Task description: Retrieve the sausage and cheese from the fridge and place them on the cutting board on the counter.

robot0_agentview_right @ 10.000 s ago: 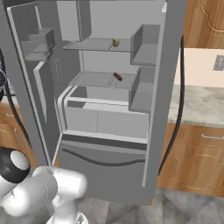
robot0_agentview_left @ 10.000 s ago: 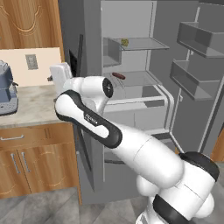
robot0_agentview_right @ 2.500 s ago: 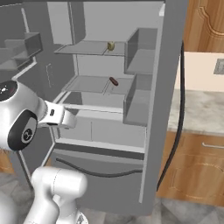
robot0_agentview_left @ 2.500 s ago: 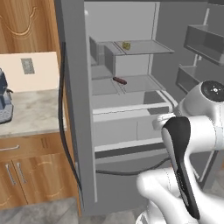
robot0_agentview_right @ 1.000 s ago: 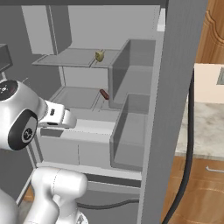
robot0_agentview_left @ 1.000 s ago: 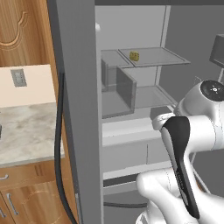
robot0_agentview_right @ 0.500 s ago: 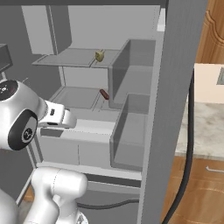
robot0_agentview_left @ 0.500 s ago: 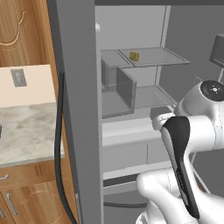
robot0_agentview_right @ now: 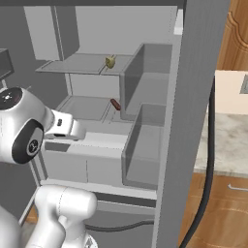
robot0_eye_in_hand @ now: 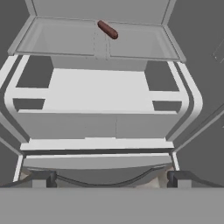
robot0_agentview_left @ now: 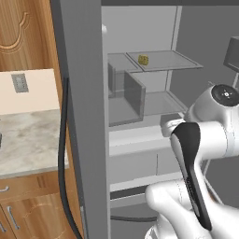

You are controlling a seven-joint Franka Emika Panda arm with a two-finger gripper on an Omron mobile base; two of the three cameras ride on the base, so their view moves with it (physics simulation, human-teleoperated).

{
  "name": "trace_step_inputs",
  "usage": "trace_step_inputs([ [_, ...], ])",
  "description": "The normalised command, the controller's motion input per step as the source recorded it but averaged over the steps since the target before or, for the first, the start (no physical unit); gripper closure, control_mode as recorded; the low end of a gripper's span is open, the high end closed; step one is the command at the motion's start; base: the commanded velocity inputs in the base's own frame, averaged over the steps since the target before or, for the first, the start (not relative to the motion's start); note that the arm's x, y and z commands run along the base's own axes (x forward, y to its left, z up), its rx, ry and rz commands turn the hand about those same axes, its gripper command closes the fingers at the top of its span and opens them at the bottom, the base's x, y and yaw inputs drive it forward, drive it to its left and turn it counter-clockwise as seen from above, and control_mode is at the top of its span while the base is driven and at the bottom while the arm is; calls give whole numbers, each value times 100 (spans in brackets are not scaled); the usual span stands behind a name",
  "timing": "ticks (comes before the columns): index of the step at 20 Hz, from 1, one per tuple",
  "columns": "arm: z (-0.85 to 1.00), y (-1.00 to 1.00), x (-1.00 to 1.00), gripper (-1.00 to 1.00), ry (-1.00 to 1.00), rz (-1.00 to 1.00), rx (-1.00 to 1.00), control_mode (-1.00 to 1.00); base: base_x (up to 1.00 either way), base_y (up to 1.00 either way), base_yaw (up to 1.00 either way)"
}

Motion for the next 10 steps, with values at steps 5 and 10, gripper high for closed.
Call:
trace_step_inputs([
  [5,16,-8,36,-100,0,0,0,-100,0,0,0],
  [10,59,-3,22,-100,-4,0,0,-100,0,0,0],
])
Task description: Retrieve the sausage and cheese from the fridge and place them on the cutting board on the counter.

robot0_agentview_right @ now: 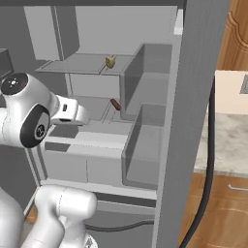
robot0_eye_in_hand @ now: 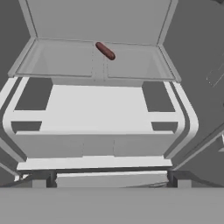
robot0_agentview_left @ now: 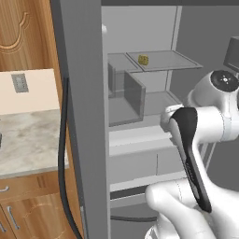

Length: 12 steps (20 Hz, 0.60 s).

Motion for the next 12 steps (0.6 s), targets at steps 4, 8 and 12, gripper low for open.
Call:
trace_step_inputs([
  [4,76,-6,5,-100,-10,0,0,-100,0,0,0],
  [8,60,-14,19,-100,-2,0,1,-100,0,0,0],
  [12,48,-24,54,-100,-2,1,3,-100,0,0,0],
])
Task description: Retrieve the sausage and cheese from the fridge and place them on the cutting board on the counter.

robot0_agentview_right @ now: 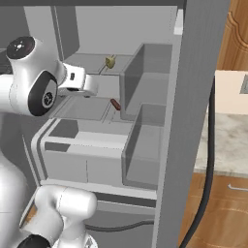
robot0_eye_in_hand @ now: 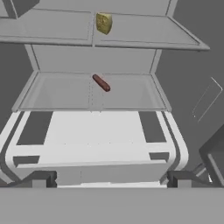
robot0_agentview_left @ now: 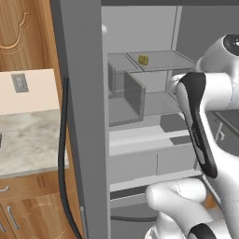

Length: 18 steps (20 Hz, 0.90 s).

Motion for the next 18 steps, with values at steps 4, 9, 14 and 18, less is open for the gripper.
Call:
trace_step_inputs([
  [4,64,-13,52,-100,-4,1,0,-100,0,0,0],
  [9,13,-9,58,-100,-8,7,0,-100,0,0,0],
  [14,-2,-26,88,-100,-11,16,0,-100,0,0,0],
  [18,8,-9,83,-100,-13,14,0,-100,0,0,0],
])
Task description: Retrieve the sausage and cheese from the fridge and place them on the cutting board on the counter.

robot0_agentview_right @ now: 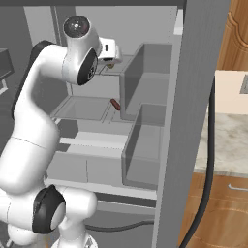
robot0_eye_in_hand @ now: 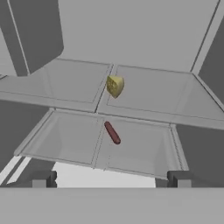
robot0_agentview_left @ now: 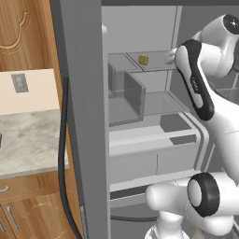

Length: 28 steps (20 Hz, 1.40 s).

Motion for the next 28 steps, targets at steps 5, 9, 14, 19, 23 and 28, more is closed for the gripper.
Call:
trace_step_inputs([
  [5,9,0,86,-100,0,4,-3,-100,0,0,0],
  [9,0,0,67,-100,0,8,0,-100,0,0,0],
  [14,0,0,67,-100,0,8,0,-100,0,0,0],
  [19,-14,0,33,-100,0,9,-3,-100,0,0,0],
  [23,-17,0,20,-100,0,9,-2,-100,0,0,0],
  [28,-11,0,55,-100,0,6,-2,-100,0,0,0],
])
